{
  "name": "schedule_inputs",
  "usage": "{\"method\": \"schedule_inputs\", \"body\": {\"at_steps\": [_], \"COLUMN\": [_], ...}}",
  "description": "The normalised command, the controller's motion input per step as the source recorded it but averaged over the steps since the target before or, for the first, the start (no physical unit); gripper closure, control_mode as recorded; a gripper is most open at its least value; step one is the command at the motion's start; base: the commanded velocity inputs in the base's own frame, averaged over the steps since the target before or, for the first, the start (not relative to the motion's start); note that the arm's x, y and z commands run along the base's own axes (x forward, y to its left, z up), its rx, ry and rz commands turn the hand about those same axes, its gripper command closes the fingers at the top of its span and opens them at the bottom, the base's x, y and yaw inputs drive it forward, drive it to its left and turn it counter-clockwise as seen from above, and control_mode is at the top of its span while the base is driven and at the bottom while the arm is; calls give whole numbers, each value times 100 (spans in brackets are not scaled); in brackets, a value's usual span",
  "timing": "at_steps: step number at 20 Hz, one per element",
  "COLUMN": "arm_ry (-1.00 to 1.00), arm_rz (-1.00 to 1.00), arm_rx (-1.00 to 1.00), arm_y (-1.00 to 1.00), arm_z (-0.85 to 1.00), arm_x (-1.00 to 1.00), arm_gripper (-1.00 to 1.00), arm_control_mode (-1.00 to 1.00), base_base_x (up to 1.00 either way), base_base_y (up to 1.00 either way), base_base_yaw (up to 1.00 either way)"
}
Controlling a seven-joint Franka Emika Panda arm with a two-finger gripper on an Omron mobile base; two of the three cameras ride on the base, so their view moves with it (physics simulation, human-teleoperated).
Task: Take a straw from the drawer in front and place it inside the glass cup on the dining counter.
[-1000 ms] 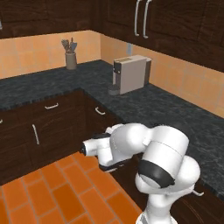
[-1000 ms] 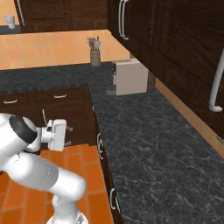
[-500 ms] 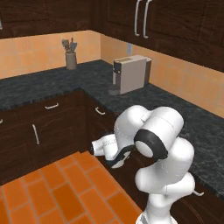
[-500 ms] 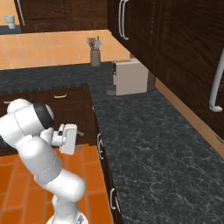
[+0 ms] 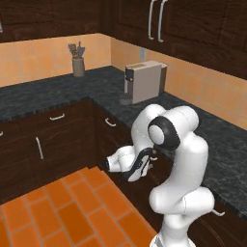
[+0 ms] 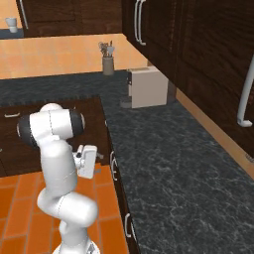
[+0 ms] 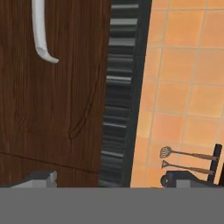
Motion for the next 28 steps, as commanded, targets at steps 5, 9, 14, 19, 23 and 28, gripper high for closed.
{"method": "schedule_inputs", "body": {"at_steps": [5,9,14,19,23,28], "arm_ry": [-1,-1,-2,-3,-2,0], "arm_rz": [0,0,0,1,2,4], "arm_rx": [-1,0,0,0,0,0], "arm_y": [-11,-6,-8,-11,-19,-18], "arm_z": [-34,-27,-29,-30,-34,-38], "arm_x": [42,44,43,43,42,40], "arm_gripper": [-100,-100,-100,-100,-100,-100], "arm_control_mode": [-100,-100,-100,-100,-100,-100], "base_base_x": [0,0,0,0,0,0], "base_base_y": [0,0,0,0,0,0], "base_base_yaw": [0,0,0,0,0,0]}}
